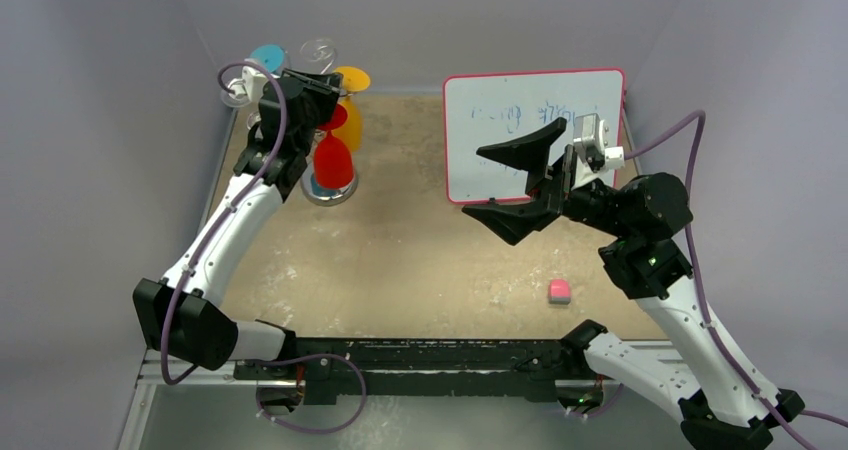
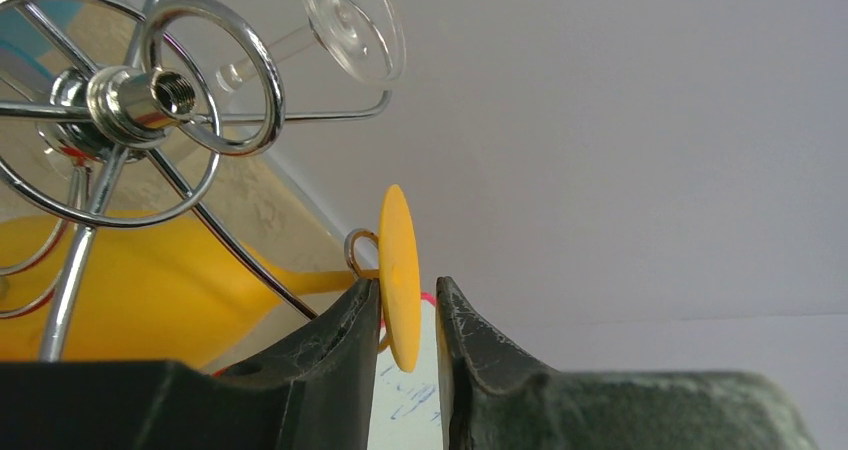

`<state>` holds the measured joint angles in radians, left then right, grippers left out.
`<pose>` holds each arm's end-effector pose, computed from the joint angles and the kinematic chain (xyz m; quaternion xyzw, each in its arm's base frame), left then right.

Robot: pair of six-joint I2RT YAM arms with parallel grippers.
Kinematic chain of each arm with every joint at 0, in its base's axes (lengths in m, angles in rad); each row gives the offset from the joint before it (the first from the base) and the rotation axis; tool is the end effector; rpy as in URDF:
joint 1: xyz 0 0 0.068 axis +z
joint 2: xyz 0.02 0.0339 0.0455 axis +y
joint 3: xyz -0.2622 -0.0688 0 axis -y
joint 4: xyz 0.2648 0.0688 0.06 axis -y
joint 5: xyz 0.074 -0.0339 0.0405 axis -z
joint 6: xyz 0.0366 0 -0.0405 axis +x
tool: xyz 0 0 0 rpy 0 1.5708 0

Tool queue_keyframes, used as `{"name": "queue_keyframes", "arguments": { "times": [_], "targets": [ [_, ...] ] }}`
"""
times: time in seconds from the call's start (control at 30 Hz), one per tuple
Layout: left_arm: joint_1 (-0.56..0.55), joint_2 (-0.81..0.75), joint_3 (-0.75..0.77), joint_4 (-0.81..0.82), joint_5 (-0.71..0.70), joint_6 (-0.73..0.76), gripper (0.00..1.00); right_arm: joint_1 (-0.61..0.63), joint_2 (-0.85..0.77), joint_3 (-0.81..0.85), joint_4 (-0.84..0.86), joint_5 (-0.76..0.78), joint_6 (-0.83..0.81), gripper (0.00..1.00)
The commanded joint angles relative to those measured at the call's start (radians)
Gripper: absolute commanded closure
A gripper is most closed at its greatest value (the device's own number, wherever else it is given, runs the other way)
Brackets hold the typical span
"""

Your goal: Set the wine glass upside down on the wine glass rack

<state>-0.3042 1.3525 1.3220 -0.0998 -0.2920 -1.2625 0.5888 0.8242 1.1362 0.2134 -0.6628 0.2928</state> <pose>0.3255 -0.0911 0.4072 -0.4280 0.6157 -0.3830 0.5395 0.1243 0.1101 0.4959 -0.3485 0.4253 0.4965 0.6717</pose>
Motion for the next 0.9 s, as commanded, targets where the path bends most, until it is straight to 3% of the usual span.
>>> {"name": "queue_keyframes", "arguments": {
  "times": [0.0,0.2,0.57,0.73,0.87],
  "targets": [
    [-0.002,-0.034,0.058,-0.003,-0.048,0.055,0.74,0.002,-0.002,0.004,0.024,0.023,-0.015,0.0],
    [-0.002,-0.053,0.071,-0.026,-0.079,0.093,0.71,0.002,0.002,0.001,0.024,0.025,-0.014,0.0],
    [-0.002,-0.109,0.106,-0.097,-0.151,0.196,0.53,0.002,-0.006,-0.024,0.0,0.073,-0.012,0.0],
    [-0.002,-0.147,0.135,-0.148,-0.132,0.278,0.38,0.002,-0.001,-0.018,-0.058,0.174,0.01,0.0],
    [-0.002,-0.183,0.172,-0.234,-0.098,0.387,0.33,0.002,0.005,-0.012,-0.119,0.318,0.06,0.0]
  ]
}}
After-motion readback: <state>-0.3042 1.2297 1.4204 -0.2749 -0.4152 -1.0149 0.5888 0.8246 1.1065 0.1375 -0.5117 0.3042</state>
